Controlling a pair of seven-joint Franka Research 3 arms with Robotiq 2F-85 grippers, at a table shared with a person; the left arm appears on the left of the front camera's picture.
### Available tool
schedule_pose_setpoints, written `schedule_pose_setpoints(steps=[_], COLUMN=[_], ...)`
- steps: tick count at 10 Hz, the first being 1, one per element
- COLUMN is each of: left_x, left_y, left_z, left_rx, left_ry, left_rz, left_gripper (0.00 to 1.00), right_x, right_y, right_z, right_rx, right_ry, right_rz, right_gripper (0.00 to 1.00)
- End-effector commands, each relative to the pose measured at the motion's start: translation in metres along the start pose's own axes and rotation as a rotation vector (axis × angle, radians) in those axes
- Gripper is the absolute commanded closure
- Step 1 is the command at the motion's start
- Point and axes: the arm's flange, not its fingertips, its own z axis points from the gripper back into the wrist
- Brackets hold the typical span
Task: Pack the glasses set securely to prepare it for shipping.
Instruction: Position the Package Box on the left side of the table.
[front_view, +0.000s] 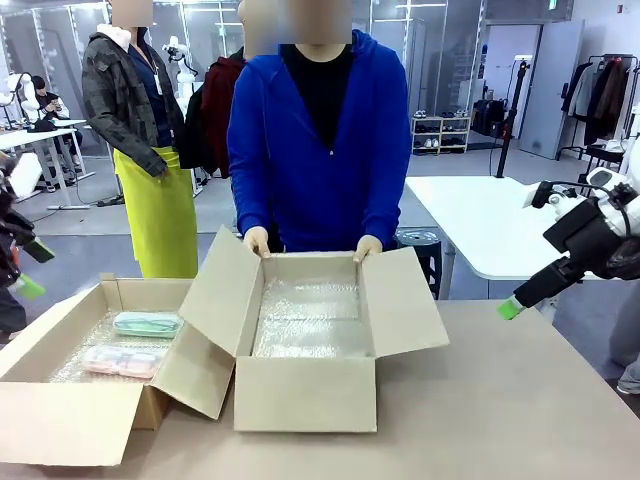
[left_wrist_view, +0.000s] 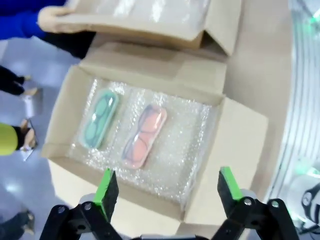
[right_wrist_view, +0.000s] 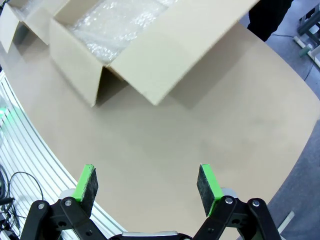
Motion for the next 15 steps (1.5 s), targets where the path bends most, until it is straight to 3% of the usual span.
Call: schedule_pose_setpoints(steps=[1,5,6,15], left_x=[-0.002,-0.013,-0.009,-0.009], left_y=[-0.008,-0.008,-0.005,-0.005], left_z=[-0.009,-0.008,-0.012,-0.012], left_rx=[0.042,-0.035,0.018,0.018], left_ry=[0.062,0.039,0.075,0.075], left_rz=[0.091,0.214,0.165,0.165], left_gripper=[0.00,0.00,0.00,0.00], right_x=[0.000,0.000,0.000,0.000], right_y=[0.001,0.001,0.001,0.001], right_z=[0.001,0.001,0.001,0.001], right_rx=[-0.016,-0.016,-0.016,-0.016], right_ry=[0.003,0.003,0.003,0.003], right_rz=[-0.007,-0.007,-0.007,-0.007], right_gripper=[0.00,0.00,0.00,0.00])
